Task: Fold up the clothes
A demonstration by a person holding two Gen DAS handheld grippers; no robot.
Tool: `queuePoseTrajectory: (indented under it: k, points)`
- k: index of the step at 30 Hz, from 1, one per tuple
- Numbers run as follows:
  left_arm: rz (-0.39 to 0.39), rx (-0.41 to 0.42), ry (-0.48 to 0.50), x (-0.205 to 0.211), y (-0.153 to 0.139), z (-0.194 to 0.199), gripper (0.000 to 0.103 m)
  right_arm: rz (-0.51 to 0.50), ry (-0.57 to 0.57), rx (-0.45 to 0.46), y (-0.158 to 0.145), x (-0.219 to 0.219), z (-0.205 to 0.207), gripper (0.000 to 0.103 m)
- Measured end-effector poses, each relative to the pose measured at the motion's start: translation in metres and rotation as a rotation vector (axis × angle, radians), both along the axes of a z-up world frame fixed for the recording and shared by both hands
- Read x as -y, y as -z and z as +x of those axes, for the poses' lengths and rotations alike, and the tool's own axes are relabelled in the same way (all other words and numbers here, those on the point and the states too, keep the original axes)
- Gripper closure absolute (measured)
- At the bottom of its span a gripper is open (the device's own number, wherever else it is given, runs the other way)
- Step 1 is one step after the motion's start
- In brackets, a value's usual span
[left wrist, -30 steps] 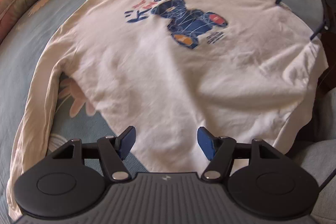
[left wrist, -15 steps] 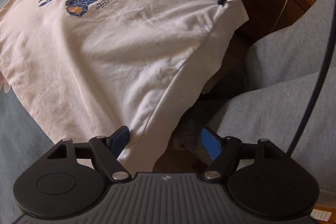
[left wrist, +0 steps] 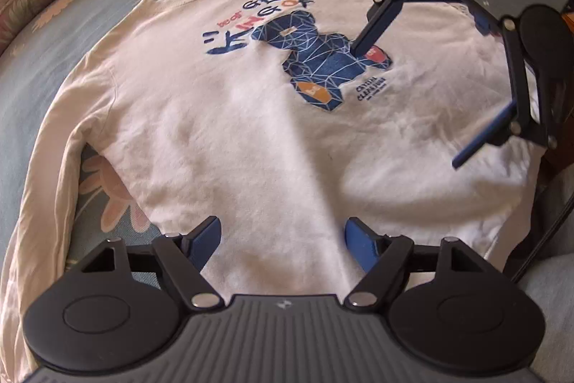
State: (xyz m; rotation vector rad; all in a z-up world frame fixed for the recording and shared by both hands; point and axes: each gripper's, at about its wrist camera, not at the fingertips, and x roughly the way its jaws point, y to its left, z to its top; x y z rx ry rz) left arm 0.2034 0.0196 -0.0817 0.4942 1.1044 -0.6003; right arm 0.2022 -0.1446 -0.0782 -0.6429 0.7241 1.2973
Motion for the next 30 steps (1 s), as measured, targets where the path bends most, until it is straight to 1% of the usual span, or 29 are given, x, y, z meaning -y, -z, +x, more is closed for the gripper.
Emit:
queuePoseTrajectory:
  k: [2, 4, 5, 6, 7, 8, 10, 11, 12, 14, 16, 17, 20, 24, 25, 26, 28, 30]
  points:
    - [-0.026, -0.007, -0.013, -0.006, 0.003, 0.0, 0.024, -0.055, -0.004, -0.019, 0.014, -0.014, -0.004, 0.0]
    - [-0.027, -0.04, -0.019, -0.013, 0.006, -0.003, 0.019, -0.068, -0.018, 0.006, 0.022, -0.002, -0.013, 0.0]
    - [-0.024, -0.049, -0.01, -0.016, 0.007, -0.006, 0.019, -0.072, -0.013, -0.022, 0.025, 0.012, -0.014, 0.0]
    - [-0.01, -0.045, 0.018, -0.018, 0.008, -0.012, 0.017, -0.074, -0.023, -0.008, 0.025, 0.027, -0.018, 0.0]
    - [0.005, -0.038, 0.048, -0.019, 0.009, -0.017, 0.014, -0.086, -0.019, -0.025, 0.024, 0.044, -0.02, 0.0]
    - [0.015, -0.044, 0.056, -0.02, 0.01, -0.02, 0.013, -0.097, -0.016, -0.041, 0.023, 0.06, -0.023, 0.0]
    - [0.033, -0.066, 0.049, -0.022, 0.01, -0.022, 0.012, -0.123, -0.036, -0.03, 0.02, 0.086, -0.029, 0.0]
    - [0.04, -0.082, 0.036, -0.023, 0.009, -0.021, 0.012, -0.158, -0.038, -0.052, 0.02, 0.096, -0.028, 0.0]
    - [0.048, -0.09, 0.036, -0.022, 0.007, -0.02, 0.013, -0.181, -0.057, -0.035, 0.018, 0.103, -0.03, 0.0]
    - [0.041, -0.061, 0.055, -0.018, -0.002, -0.02, 0.015, -0.235, -0.064, -0.041, 0.017, 0.11, -0.029, 0.0]
    - [-0.001, -0.012, 0.059, -0.014, -0.016, -0.015, 0.015, -0.263, -0.052, -0.042, 0.015, 0.112, -0.027, 0.0]
    - [-0.027, 0.006, 0.043, -0.011, -0.021, -0.008, 0.015, -0.258, -0.046, -0.028, 0.013, 0.112, -0.025, 0.0]
    - [-0.099, 0.034, -0.041, -0.006, -0.025, 0.018, 0.015, -0.191, 0.003, 0.028, 0.007, 0.105, -0.012, 0.0]
    - [-0.168, 0.057, -0.204, -0.012, -0.017, 0.053, 0.016, -0.152, 0.11, 0.061, 0.009, 0.088, 0.016, 0.0]
    - [-0.179, 0.05, -0.243, -0.015, -0.013, 0.059, 0.016, -0.148, 0.133, 0.067, 0.011, 0.086, 0.023, 0.0]
    - [-0.18, 0.035, -0.267, -0.016, -0.008, 0.063, 0.016, -0.155, 0.149, 0.065, 0.015, 0.085, 0.027, 0.0]
    - [-0.124, 0.02, -0.261, -0.015, 0.007, 0.063, 0.015, -0.163, 0.17, 0.044, 0.023, 0.086, 0.03, 0.0]
    - [-0.084, 0.08, -0.202, -0.015, 0.011, 0.05, 0.012, -0.15, 0.228, -0.007, 0.025, 0.093, 0.033, 0.0]
